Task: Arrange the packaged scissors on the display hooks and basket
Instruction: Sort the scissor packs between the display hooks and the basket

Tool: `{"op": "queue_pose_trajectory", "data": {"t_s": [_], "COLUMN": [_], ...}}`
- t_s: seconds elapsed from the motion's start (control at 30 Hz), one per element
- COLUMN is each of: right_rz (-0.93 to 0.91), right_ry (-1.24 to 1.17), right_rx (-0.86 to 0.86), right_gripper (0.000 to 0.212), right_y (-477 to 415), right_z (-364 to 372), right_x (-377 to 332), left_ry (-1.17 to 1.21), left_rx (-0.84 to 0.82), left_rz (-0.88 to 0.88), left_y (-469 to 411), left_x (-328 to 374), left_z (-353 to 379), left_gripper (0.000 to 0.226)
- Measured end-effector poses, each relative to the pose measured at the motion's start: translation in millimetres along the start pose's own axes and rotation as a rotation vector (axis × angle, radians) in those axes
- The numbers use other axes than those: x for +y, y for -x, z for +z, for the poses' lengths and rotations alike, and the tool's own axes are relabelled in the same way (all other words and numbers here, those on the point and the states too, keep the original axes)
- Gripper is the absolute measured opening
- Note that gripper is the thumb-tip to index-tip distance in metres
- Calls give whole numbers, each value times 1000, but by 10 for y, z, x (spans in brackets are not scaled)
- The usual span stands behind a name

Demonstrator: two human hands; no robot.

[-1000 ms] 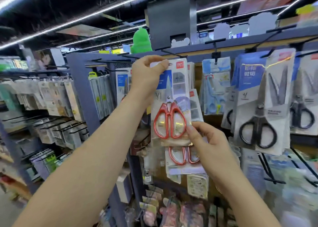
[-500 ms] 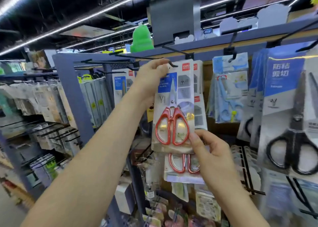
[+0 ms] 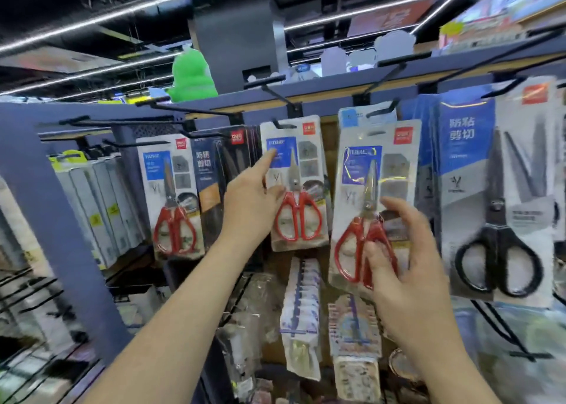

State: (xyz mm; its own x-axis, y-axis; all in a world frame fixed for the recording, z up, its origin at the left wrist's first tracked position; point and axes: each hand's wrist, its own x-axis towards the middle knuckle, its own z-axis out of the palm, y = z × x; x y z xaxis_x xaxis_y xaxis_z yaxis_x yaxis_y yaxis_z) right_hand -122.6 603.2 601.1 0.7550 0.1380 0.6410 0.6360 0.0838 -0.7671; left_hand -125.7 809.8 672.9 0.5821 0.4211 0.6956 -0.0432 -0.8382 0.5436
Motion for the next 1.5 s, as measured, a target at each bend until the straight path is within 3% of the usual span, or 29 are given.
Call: {"op": "queue_pose_trajectory", "data": {"t_s": [0.1, 0.2, 0.37, 0.43, 0.53, 0.57, 0.67, 0.8, 1.03, 1.17, 1.37, 1.5], "right_rz": [101, 252, 342, 375, 378, 372, 359, 365, 238, 242, 283, 312], "right_ry": [-228, -373, -415, -452, -437, -423, -440, -463, -407, -421, -429, -399], "right_rx": [-35, -82, -174, -236, -355, -385, -466, -614, -415, -411, -423, -419], "right_gripper": [82, 90, 40, 31, 26, 25, 23, 40, 28, 25, 29, 20], "right_y": [11, 11, 10, 5, 9, 11, 11, 32, -113, -183, -191, -165], "right_z": [-51, -93, -140, -145, -84, -52, 55, 228, 388, 404, 424, 495], "right_x": [-37, -53, -6, 22, 37, 42, 50, 0, -125, -121, -59, -10], "left_ry": [-165, -283, -488, -217, 573, 688, 713, 767, 691, 676, 779, 714], "left_rx": [22, 29, 134, 156, -158, -218, -149, -58, -24, -31, -210, -194], "left_rz": [43, 72, 279, 310, 4, -74, -109, -139, -64, -80, -162, -228], "left_y": [-91, -117, 50, 185, 364, 390, 385, 244, -82, -192, -292, -365], "left_x": [-55, -41, 77, 151, 401, 439, 431, 390, 624, 610, 557, 484], "left_z": [107, 111, -128, -262, -475, -516, -589, -668, -676, -653, -684, -587], "left_gripper": [66, 65, 50, 33, 23, 20, 19, 13, 9, 12, 11, 11]}}
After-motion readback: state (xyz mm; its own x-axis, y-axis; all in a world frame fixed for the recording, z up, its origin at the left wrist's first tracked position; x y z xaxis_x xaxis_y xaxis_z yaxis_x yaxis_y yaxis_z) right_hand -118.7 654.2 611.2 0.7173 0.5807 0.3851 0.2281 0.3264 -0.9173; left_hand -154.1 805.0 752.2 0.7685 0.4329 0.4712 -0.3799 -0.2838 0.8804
